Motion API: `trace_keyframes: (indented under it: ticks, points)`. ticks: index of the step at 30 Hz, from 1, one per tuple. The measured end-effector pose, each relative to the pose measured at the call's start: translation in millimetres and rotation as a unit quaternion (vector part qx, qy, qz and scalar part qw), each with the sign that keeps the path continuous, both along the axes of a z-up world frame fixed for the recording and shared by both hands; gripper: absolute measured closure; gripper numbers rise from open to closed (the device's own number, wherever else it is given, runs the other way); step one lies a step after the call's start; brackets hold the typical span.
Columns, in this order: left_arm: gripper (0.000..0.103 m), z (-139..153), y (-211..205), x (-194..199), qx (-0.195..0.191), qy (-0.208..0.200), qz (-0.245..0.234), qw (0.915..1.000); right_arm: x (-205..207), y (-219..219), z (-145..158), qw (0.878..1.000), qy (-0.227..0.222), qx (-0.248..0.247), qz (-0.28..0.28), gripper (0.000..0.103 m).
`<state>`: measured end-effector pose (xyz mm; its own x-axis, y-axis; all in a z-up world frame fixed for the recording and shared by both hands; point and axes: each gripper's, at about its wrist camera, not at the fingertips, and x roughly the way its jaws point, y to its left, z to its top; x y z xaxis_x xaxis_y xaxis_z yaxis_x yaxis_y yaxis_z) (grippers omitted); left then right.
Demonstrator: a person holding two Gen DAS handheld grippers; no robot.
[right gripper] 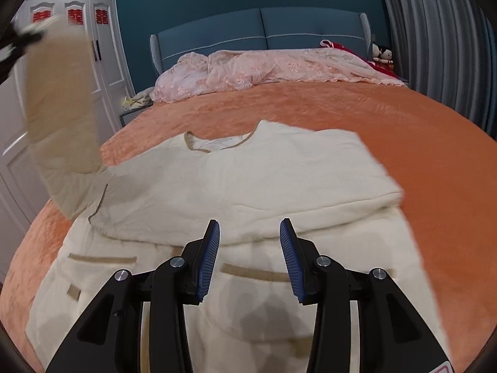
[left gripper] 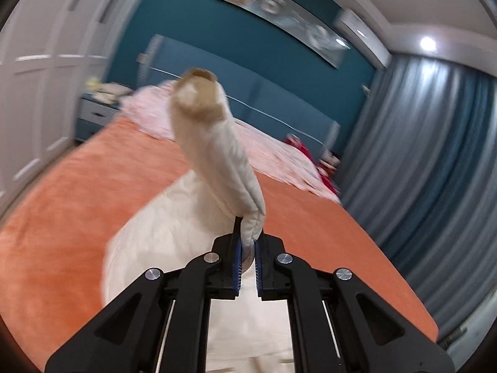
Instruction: Fold large clothes
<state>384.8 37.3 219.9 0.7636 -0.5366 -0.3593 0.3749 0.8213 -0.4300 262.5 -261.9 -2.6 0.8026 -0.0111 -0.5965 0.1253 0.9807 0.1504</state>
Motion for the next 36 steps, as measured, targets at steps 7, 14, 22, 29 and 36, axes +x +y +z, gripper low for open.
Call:
trace_keyframes:
  ticks: [7,14,22,29,36]
  points:
    - [0.098,-53,-108,7,0.025,0.065,-0.068,0.9953,-18,-40,9,1.000,0.004,0.025,-0.011,0.063]
    - [0.098,-128,-170,18,0.061,0.140,-0.090,0.9841,-28,-55,-3,0.999,0.018,0.032,-0.017,0.063]
    - [0.042,-199,-170,0,0.039,0.231,-0.095,0.9676,-25,-67,-9,0.997,0.030,0.065,-0.009,0.055]
    - [0.014,-188,-74,-19,-0.084,0.217,-0.040,0.9717,10,-69,6,0.995,0.023,0.100,0.007,0.034]
    - [0.015,-222,60,-5,-0.169,0.281,0.092,0.9401,60,-89,-19,0.982,0.062,0.176,-0.034,0.034]
